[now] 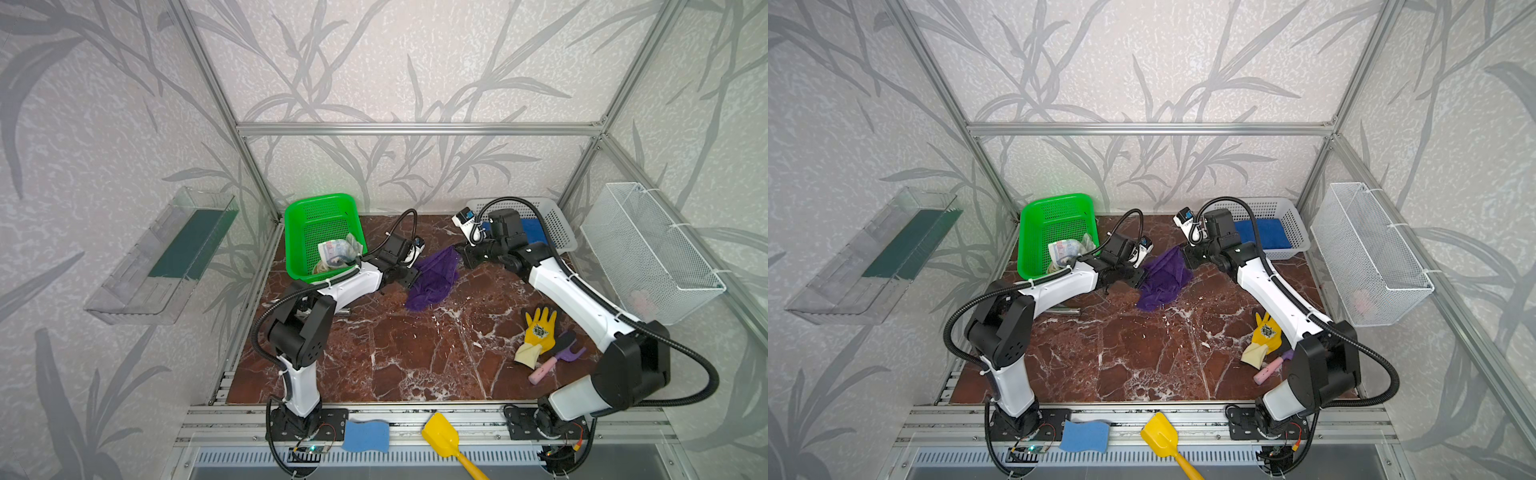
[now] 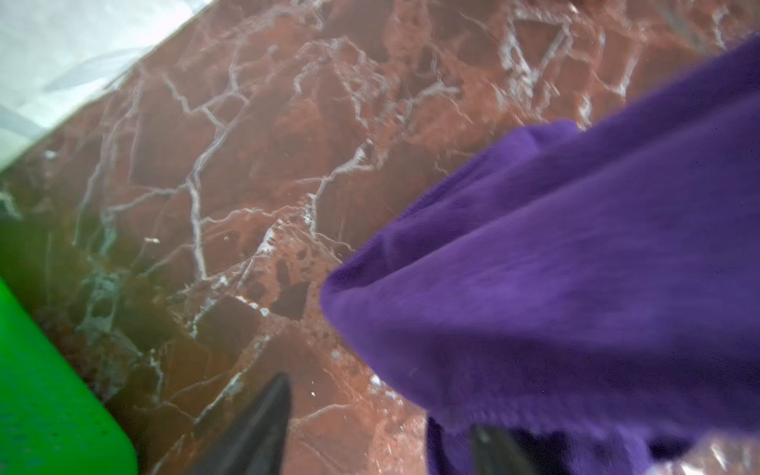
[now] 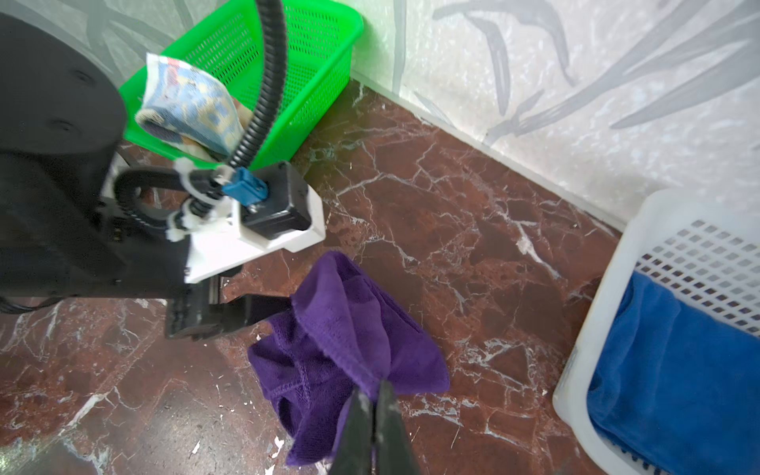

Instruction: Fold and stack the towels

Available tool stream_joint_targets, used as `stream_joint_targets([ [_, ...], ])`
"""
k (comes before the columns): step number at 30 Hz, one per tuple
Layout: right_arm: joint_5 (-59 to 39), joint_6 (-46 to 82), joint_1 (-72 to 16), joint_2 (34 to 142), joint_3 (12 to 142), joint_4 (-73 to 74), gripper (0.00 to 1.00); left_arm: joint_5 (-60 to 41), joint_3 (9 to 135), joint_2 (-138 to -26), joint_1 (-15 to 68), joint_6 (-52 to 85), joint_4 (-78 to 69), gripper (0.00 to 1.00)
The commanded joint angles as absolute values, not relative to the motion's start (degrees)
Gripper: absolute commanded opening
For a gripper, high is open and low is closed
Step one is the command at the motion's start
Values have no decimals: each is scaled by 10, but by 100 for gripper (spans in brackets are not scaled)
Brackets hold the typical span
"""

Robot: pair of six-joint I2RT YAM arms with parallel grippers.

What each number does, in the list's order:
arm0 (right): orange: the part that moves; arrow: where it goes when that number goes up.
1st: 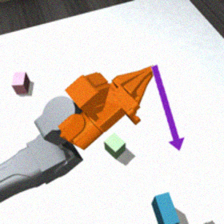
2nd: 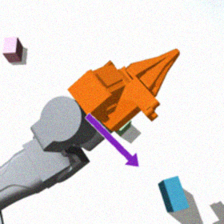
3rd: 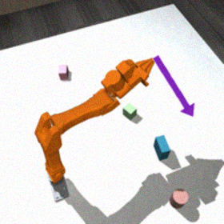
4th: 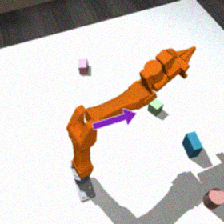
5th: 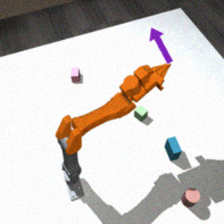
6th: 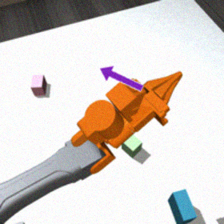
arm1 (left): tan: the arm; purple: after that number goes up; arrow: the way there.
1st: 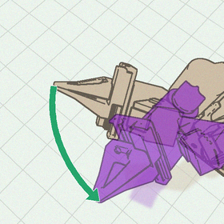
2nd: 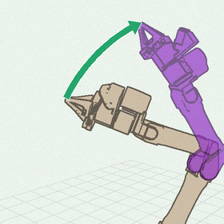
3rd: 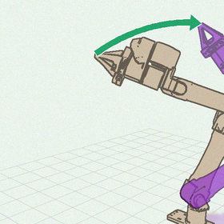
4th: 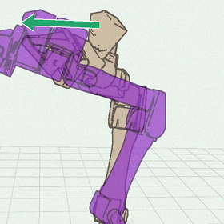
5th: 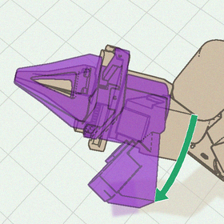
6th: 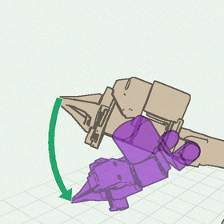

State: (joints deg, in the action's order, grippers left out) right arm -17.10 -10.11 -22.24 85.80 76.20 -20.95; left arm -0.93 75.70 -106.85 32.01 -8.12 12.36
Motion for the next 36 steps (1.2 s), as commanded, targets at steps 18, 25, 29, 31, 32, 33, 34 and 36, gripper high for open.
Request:
stream_joint_targets([
  [18,-199,-151,-223,757,736,-224,0,-38,733,-1030,323,-110,44,51],
  [25,-260,-157,-222,755,737,-222,0,-76,597,-971,323,-184,-128,61],
  [29,-290,-150,-222,755,743,-217,0,-93,547,-965,323,-182,-209,61],
  [31,-304,-141,-223,758,749,-215,0,-92,537,-970,323,-171,-231,62],
  [32,-309,-136,-223,759,751,-215,0,-92,535,-973,323,-162,-241,62],
  [33,-313,-130,-223,761,755,-215,0,-91,531,-976,323,-151,-253,61],
  [34,-314,-125,-223,763,757,-214,0,-91,529,-978,324,-143,-268,61],
  [36,-310,-115,-224,770,766,-215,0,-90,518,-978,326,-125,-303,61],
])
